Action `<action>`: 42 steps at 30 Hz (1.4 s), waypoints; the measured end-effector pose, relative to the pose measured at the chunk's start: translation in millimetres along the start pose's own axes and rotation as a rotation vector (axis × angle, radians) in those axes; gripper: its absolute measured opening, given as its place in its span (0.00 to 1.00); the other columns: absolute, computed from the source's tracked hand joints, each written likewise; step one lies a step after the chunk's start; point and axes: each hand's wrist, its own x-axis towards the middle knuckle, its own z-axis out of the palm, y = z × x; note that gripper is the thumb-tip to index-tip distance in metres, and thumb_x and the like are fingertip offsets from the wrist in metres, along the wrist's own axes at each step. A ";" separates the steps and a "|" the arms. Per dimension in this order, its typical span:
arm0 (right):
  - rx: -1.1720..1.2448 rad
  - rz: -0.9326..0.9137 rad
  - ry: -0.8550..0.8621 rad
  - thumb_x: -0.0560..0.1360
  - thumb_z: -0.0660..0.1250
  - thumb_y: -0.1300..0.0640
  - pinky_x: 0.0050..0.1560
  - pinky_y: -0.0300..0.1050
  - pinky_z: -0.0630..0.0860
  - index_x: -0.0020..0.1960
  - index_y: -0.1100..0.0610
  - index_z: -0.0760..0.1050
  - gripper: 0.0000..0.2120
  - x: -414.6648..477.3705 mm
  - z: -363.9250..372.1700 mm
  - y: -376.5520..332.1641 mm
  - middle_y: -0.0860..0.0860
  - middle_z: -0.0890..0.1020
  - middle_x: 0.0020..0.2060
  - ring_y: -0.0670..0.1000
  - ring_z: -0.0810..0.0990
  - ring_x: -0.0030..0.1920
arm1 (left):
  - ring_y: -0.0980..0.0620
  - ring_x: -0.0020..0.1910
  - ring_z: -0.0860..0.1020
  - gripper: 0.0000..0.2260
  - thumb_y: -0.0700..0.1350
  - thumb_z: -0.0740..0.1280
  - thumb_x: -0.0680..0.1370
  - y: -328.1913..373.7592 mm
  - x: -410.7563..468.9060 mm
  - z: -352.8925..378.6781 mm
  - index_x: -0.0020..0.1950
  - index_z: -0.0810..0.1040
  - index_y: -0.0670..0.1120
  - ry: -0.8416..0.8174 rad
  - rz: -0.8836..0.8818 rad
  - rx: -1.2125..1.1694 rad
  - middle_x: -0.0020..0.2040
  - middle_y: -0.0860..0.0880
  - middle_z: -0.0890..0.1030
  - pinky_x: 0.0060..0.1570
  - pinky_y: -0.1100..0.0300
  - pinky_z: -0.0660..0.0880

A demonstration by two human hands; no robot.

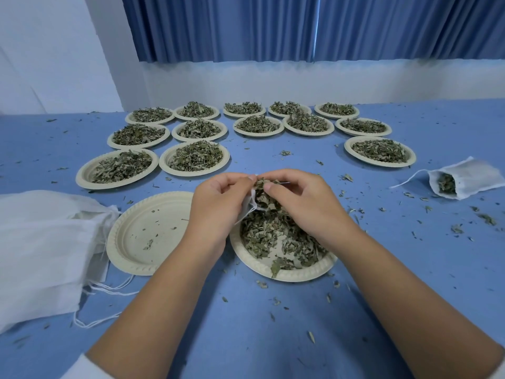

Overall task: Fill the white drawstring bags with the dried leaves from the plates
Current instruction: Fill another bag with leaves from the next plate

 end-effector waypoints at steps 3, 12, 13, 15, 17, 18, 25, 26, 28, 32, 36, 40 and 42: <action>0.133 0.014 0.016 0.75 0.72 0.60 0.45 0.30 0.75 0.51 0.52 0.82 0.07 -0.1 -1.1 3.3 0.43 0.85 0.42 0.40 0.82 0.43 | 0.60 0.19 0.66 0.03 0.44 0.71 0.76 -0.6 0.6 -0.4 0.44 0.82 0.46 0.003 -0.015 -0.003 0.21 0.56 0.71 0.22 0.71 0.64; 0.386 0.124 0.061 0.68 0.78 0.61 0.39 0.32 0.76 0.51 0.50 0.80 0.14 2.8 -3.2 7.3 0.45 0.85 0.39 0.42 0.83 0.39 | 0.59 0.17 0.60 0.04 0.42 0.68 0.78 7.4 -5.1 -0.7 0.47 0.81 0.43 -0.099 -0.021 -0.061 0.19 0.55 0.67 0.20 0.71 0.62; 0.370 0.132 0.080 0.68 0.78 0.59 0.39 0.32 0.76 0.50 0.49 0.81 0.14 3.3 -3.6 8.2 0.44 0.84 0.39 0.41 0.83 0.40 | 0.60 0.17 0.60 0.04 0.42 0.67 0.79 7.8 -6.0 -0.2 0.46 0.81 0.43 -0.116 -0.011 -0.055 0.19 0.55 0.67 0.20 0.71 0.62; 0.316 0.172 0.095 0.67 0.79 0.56 0.40 0.33 0.75 0.50 0.46 0.81 0.15 4.8 -4.9 10.1 0.43 0.83 0.44 0.41 0.82 0.44 | 0.60 0.17 0.59 0.04 0.42 0.67 0.79 8.5 -7.3 0.5 0.46 0.80 0.43 -0.135 0.005 -0.046 0.19 0.55 0.66 0.19 0.71 0.61; 0.328 0.250 0.046 0.67 0.79 0.54 0.43 0.36 0.77 0.53 0.46 0.81 0.16 6.5 -6.4 10.8 0.46 0.84 0.50 0.43 0.83 0.48 | 0.60 0.17 0.59 0.05 0.42 0.66 0.79 8.9 -7.7 0.4 0.47 0.80 0.43 -0.143 0.009 -0.047 0.19 0.56 0.66 0.19 0.71 0.60; 0.368 0.294 -0.002 0.68 0.78 0.55 0.44 0.37 0.78 0.54 0.48 0.81 0.16 7.1 -7.1 10.6 0.48 0.84 0.51 0.45 0.84 0.49 | 0.60 0.17 0.59 0.05 0.42 0.66 0.79 9.0 -7.6 0.5 0.48 0.80 0.42 -0.146 0.009 -0.052 0.19 0.56 0.66 0.20 0.72 0.60; 0.472 0.318 -0.138 0.70 0.75 0.61 0.42 0.37 0.80 0.45 0.56 0.84 0.04 8.5 -8.9 9.6 0.52 0.87 0.44 0.48 0.86 0.45 | 0.61 0.18 0.63 0.06 0.43 0.67 0.79 6.3 -6.3 0.4 0.51 0.80 0.41 -0.130 0.024 -0.005 0.20 0.57 0.69 0.24 0.70 0.66; 0.452 0.314 -0.118 0.70 0.76 0.61 0.41 0.36 0.80 0.45 0.56 0.84 0.05 8.7 -8.6 10.3 0.52 0.87 0.42 0.47 0.85 0.43 | 0.62 0.19 0.66 0.05 0.44 0.68 0.79 5.6 -6.2 0.8 0.49 0.81 0.43 -0.115 0.048 0.024 0.21 0.56 0.71 0.26 0.70 0.67; 0.387 0.306 -0.071 0.69 0.77 0.62 0.39 0.36 0.80 0.45 0.59 0.82 0.06 8.7 -7.3 12.5 0.52 0.86 0.38 0.47 0.84 0.37 | 0.61 0.25 0.74 0.04 0.44 0.69 0.78 4.4 -7.1 2.5 0.47 0.82 0.45 -0.086 0.102 0.077 0.28 0.53 0.79 0.30 0.67 0.73; 0.160 0.226 0.012 0.69 0.75 0.67 0.33 0.38 0.78 0.44 0.62 0.79 0.06 6.9 -1.3 15.8 0.52 0.82 0.31 0.47 0.79 0.29 | 0.60 0.34 0.79 0.03 0.44 0.71 0.76 0.8 -11.1 6.0 0.43 0.82 0.48 -0.113 0.235 0.259 0.39 0.52 0.84 0.35 0.69 0.75; 0.068 0.180 0.052 0.70 0.75 0.65 0.31 0.39 0.77 0.42 0.61 0.78 0.07 5.4 2.8 14.3 0.51 0.80 0.30 0.46 0.79 0.27 | 0.62 0.31 0.78 0.04 0.44 0.71 0.76 -1.1 -10.8 6.6 0.42 0.82 0.50 -0.088 0.246 0.290 0.35 0.58 0.82 0.33 0.70 0.73; 0.246 0.237 -0.021 0.70 0.77 0.60 0.38 0.37 0.79 0.47 0.59 0.80 0.09 6.1 -3.1 8.9 0.52 0.83 0.40 0.45 0.83 0.36 | 0.64 0.33 0.78 0.04 0.43 0.70 0.77 1.5 -6.3 3.0 0.42 0.81 0.49 0.022 0.206 0.184 0.34 0.59 0.82 0.32 0.72 0.73; 0.311 0.292 -0.076 0.71 0.76 0.56 0.41 0.38 0.80 0.48 0.57 0.81 0.09 7.4 -8.9 5.9 0.49 0.84 0.41 0.44 0.84 0.40 | 0.61 0.36 0.79 0.03 0.45 0.70 0.77 1.6 -4.3 0.5 0.44 0.82 0.49 0.069 0.197 0.178 0.38 0.55 0.83 0.37 0.68 0.75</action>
